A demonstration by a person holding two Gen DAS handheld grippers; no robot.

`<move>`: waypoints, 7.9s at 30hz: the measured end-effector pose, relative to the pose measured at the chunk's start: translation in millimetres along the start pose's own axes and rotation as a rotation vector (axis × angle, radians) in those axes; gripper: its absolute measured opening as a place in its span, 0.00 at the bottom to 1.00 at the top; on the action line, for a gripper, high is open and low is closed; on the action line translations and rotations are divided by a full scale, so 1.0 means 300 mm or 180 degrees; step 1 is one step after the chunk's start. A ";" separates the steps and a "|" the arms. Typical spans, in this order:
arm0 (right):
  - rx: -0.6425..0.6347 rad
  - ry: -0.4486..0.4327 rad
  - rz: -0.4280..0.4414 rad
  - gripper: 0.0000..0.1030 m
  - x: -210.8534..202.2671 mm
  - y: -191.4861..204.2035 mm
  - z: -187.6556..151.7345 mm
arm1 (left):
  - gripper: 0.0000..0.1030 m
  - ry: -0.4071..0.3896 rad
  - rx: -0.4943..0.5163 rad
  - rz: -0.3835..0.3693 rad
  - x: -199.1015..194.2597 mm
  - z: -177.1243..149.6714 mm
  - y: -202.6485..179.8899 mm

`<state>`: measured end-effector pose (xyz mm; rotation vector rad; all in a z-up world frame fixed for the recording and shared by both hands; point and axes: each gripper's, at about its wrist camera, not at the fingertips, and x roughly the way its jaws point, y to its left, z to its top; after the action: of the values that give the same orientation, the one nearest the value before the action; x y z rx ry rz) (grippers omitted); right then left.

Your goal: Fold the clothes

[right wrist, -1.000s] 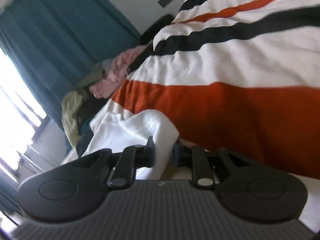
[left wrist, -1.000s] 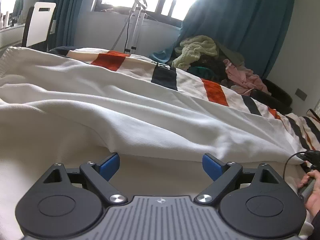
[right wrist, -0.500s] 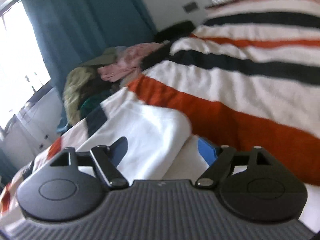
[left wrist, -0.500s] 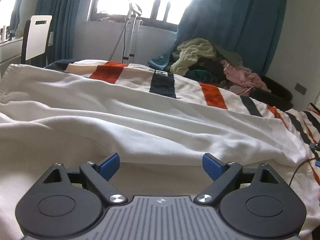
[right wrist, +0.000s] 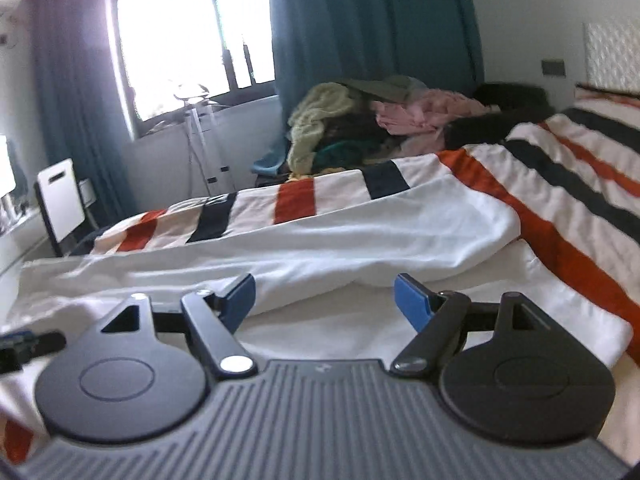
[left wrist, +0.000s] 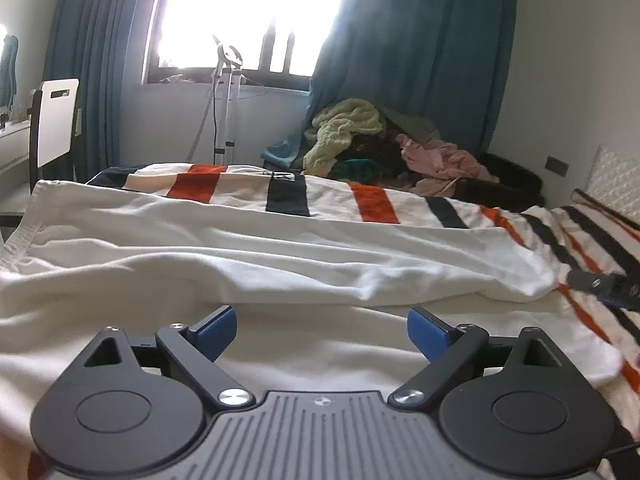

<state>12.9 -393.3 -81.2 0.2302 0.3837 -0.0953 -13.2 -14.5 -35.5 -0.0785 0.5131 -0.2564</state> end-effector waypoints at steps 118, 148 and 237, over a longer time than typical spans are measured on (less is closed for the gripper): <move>-0.0353 0.0590 0.0253 0.85 0.405 0.053 -0.322 | 0.99 0.0288 0.0390 0.0468 0.003 -0.062 -0.036; -0.0253 0.0813 0.0480 1.00 0.431 0.033 -0.284 | 1.00 0.0609 -0.1547 0.0996 -0.031 0.007 0.468; 0.2268 -0.0767 -0.1245 0.05 0.306 -0.670 0.330 | 0.06 -0.1544 -0.3040 0.1446 -0.098 0.326 0.936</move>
<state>106.1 -616.2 -68.1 0.8372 0.1360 -0.6440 73.0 265.1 24.8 -0.9193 0.1197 0.4665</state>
